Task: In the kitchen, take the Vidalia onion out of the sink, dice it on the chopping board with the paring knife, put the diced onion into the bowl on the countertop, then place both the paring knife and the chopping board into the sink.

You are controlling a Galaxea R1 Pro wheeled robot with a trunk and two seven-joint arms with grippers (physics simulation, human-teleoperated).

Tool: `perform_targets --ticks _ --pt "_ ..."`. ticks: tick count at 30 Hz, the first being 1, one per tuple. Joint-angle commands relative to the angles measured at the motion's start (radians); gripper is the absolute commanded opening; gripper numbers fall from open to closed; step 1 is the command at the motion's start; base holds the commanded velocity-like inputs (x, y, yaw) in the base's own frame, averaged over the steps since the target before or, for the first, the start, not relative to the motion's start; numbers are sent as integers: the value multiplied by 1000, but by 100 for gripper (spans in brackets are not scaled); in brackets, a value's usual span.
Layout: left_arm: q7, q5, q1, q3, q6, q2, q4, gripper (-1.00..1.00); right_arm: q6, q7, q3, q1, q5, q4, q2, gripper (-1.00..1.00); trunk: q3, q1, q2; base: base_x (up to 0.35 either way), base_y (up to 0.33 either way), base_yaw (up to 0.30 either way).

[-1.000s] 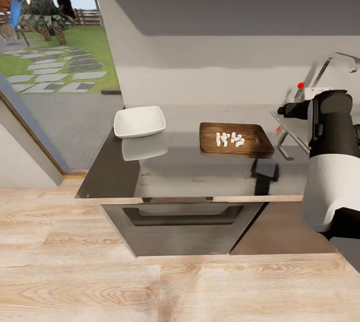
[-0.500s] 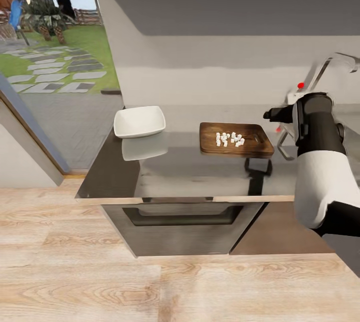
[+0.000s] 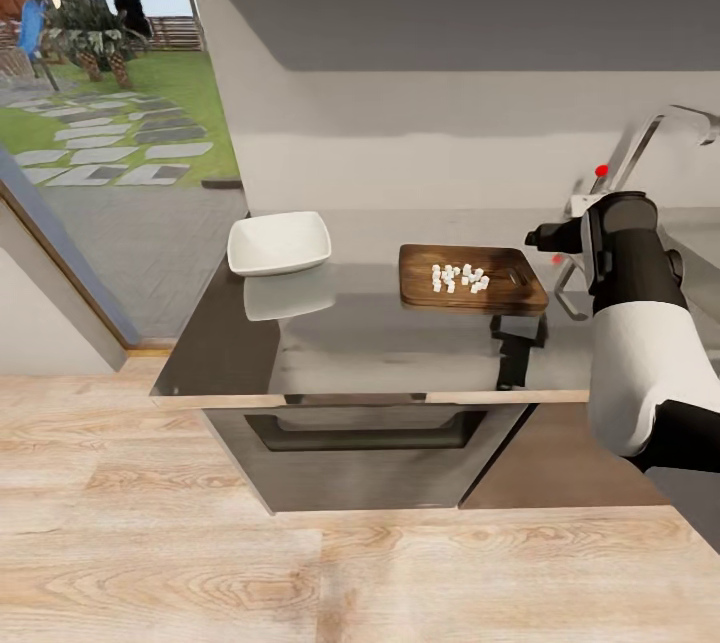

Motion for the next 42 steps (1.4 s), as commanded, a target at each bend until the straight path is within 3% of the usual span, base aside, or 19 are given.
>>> perform_targets --ticks 1,42 --pt "0 4 -1 -3 -5 0 3 100 3 7 -2 -1 10 -1 0 100 -1 0 0 0 0 0" --pt "0 3 -1 -3 -8 -2 3 100 2 -23 3 -1 9 -1 3 100 -1 0 0 -26 0 0"
